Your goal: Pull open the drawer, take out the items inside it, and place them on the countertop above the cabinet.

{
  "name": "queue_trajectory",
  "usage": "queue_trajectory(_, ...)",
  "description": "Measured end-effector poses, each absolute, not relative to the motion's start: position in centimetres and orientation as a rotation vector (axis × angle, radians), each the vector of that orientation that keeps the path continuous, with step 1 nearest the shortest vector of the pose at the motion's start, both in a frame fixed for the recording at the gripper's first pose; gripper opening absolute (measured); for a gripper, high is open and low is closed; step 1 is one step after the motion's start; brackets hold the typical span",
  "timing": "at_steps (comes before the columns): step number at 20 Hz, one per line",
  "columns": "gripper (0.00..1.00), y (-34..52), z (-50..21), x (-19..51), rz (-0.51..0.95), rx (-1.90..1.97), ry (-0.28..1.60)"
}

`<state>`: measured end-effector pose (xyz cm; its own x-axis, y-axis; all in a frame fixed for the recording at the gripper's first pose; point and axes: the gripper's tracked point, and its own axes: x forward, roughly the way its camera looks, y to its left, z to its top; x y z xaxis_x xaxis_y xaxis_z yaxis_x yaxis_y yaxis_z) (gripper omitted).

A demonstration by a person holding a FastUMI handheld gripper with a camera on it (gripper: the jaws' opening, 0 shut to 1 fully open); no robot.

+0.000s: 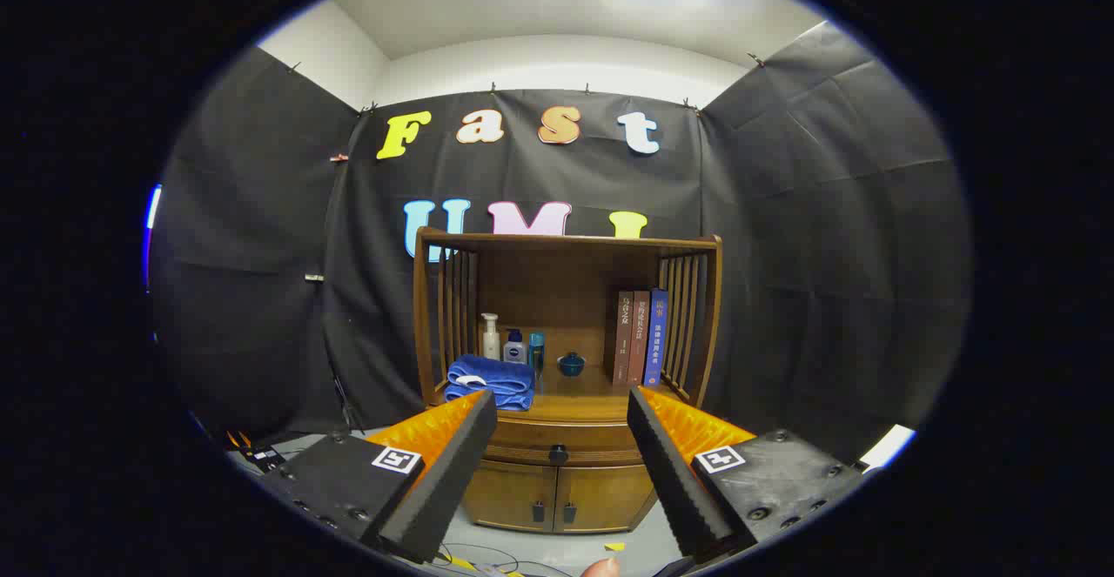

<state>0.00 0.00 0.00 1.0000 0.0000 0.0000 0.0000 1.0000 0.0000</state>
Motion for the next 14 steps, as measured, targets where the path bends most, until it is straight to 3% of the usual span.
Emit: queue_trajectory(14, 0.99, -0.08, 0.01, 0.05, -0.002, 0.016, 0.000)
